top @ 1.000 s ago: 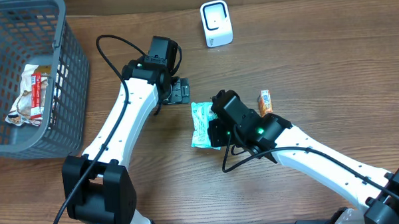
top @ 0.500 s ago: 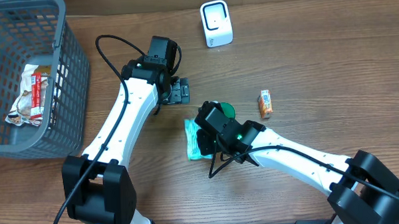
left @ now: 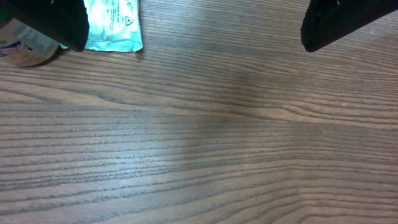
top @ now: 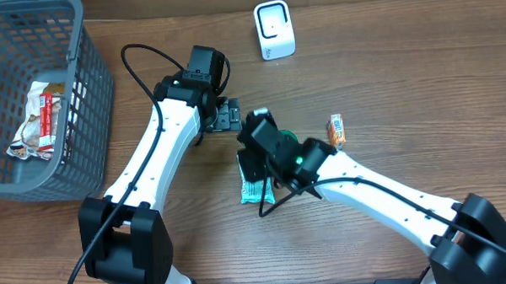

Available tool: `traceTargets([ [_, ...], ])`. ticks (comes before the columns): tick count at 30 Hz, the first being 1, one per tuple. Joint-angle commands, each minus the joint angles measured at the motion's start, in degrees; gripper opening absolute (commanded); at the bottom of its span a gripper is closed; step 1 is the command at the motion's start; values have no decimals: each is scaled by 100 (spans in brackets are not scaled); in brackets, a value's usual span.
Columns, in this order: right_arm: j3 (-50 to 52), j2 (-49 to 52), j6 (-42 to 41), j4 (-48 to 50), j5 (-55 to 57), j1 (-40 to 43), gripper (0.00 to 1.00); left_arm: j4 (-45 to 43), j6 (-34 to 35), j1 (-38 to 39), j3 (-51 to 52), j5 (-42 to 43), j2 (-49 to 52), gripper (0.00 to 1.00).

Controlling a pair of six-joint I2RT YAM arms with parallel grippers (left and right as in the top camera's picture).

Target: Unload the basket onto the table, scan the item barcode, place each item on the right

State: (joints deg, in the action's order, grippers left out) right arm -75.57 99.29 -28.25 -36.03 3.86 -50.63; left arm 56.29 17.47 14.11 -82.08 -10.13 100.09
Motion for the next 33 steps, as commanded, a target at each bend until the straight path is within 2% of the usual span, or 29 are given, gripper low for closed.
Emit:
traceTargets([
  [1, -492, -133, 249, -308, 804, 175, 66, -4, 35, -33, 9, -35, -9, 100],
  [6, -514, -26, 789, -595, 822, 385, 82, -4, 35, -33, 9, -35, -9, 100],
  [11, -514, 330, 1213, -986, 813, 433, 83, -4, 35, -33, 9, -35, -9, 100],
  [15, -514, 638, 1250, -938, 809, 431, 84, -4, 35, -33, 9, -35, -9, 100],
  [22, -514, 811, 1884, -909, 828, 472, 85, -4, 35, -33, 9, -35, -9, 100],
  [33, -514, 811, 1897, -706, 857, 612, 91, -4, 35, -33, 9, -35, -9, 100],
])
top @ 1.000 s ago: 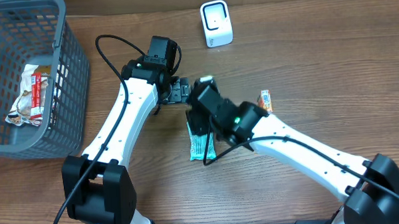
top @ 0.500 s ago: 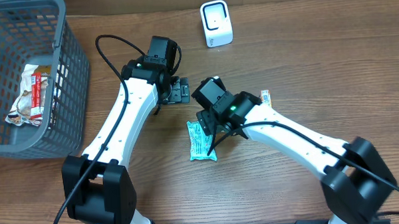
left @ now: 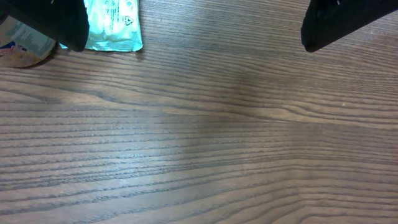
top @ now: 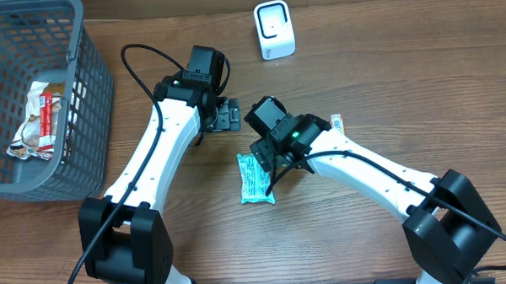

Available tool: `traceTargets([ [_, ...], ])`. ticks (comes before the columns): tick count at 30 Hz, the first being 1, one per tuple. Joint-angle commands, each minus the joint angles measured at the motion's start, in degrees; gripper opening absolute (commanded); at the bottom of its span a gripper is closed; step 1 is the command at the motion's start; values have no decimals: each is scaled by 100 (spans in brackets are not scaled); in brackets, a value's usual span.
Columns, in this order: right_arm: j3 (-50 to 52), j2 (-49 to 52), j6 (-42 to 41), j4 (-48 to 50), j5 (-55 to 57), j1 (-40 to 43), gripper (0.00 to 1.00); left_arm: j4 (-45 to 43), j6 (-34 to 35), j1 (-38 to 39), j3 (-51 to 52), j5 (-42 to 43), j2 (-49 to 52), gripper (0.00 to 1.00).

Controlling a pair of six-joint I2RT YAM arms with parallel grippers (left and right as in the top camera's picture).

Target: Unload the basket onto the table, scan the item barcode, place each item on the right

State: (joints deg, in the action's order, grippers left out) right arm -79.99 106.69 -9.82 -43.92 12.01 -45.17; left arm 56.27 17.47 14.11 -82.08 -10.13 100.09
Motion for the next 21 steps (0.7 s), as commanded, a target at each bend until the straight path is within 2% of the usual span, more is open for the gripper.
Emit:
traceTargets([
  [1, -72, 70, 55, 120, 42, 81, 91, -2, 35, -33, 9, -35, -9, 100],
  [12, 2, 72, 131, -26, -55, 271, 90, -2, 37, -33, 9, -35, -9, 100],
  [17, 173, 74, 63, 66, -160, 271, 79, -2, 35, -33, 9, -35, -9, 100],
  [21, 293, 74, 61, 94, -157, 271, 79, -2, 35, -33, 9, -35, -9, 100],
])
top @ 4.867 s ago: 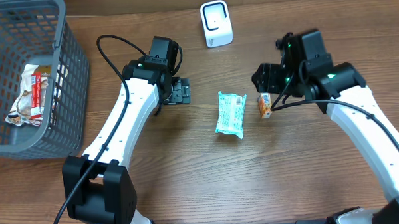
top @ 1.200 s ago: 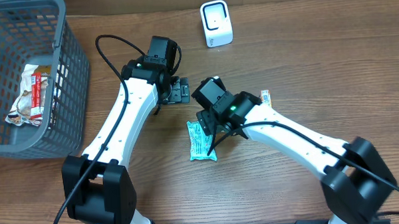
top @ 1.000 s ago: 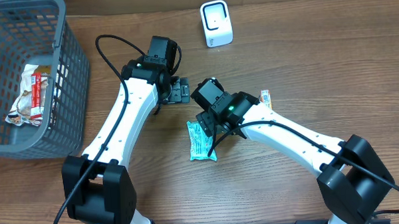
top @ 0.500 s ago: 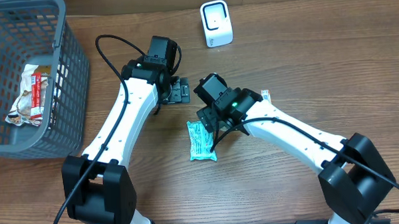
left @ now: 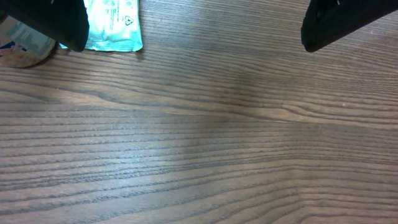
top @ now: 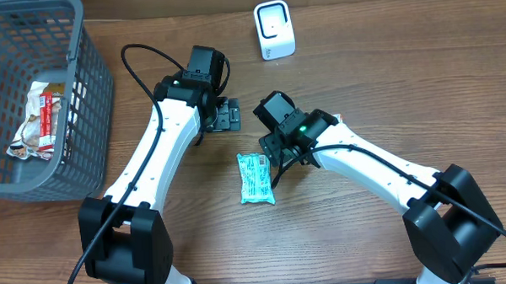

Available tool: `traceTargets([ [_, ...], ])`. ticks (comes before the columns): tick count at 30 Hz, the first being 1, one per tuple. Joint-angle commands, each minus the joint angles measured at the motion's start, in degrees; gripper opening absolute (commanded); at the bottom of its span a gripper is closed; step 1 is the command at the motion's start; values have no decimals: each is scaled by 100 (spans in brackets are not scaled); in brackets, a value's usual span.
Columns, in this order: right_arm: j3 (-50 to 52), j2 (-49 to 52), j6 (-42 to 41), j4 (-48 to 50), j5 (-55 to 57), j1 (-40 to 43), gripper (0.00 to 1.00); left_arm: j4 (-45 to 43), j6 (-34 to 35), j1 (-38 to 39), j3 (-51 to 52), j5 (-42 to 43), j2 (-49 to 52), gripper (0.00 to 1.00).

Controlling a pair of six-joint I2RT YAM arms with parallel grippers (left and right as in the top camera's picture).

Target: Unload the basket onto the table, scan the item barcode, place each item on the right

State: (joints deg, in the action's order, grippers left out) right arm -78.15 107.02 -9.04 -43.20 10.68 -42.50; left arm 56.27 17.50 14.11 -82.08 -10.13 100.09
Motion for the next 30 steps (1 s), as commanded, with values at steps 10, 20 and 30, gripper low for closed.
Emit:
traceTargets([
  [10, 109, 42, -1034, -76, 304, 160, 60, -2, 35, -33, 9, -35, -9, 100],
  [20, 46, 39, -3180, -837, 1370, 262, 59, -4, 35, -33, 9, -35, -9, 100],
  [30, 26, 35, -3703, -866, 1331, 264, 84, -4, 35, -33, 9, -35, -9, 100],
])
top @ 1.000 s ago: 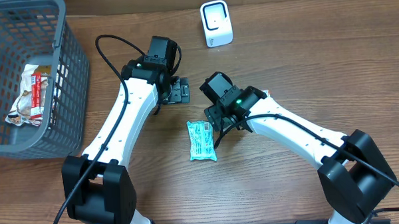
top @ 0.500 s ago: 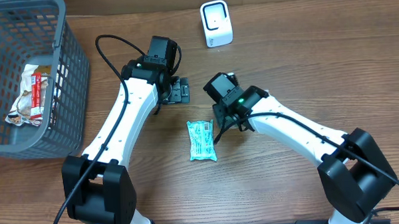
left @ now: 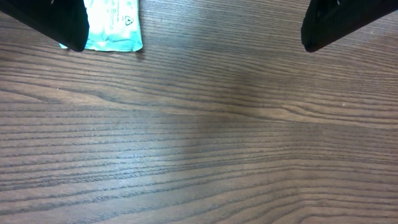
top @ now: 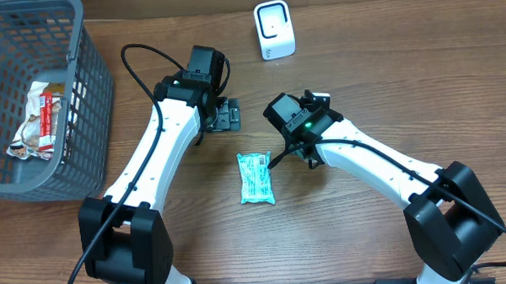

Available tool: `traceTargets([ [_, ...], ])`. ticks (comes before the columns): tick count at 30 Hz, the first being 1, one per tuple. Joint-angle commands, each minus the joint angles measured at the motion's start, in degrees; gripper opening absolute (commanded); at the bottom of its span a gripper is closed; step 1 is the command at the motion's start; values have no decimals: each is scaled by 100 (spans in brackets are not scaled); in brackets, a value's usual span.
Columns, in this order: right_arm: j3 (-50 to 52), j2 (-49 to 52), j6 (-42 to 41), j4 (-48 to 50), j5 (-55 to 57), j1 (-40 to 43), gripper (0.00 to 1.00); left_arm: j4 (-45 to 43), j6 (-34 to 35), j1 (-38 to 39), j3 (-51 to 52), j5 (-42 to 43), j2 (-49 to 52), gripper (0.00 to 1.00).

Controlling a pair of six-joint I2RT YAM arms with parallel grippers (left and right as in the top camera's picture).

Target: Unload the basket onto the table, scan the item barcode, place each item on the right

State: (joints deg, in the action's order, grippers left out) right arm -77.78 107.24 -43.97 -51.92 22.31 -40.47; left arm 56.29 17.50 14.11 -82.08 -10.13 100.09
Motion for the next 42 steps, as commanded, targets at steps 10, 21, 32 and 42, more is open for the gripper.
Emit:
traceTargets([
  [10, -1550, -61, 389, -927, -710, 83, 93, -4, 33, -33, 9, -37, -9, 100],
  [21, -1054, -48, 612, -452, -2424, -57, 6, -4, 291, -33, 9, -37, -9, 100],
  [32, 584, -48, 608, 1768, -3506, -640, 4, -4, 289, -33, 9, -39, -9, 100],
  [42, 1349, -48, -87, 2597, -2750, -1012, 4, -9, 289, -33, 9, -37, -9, 100],
])
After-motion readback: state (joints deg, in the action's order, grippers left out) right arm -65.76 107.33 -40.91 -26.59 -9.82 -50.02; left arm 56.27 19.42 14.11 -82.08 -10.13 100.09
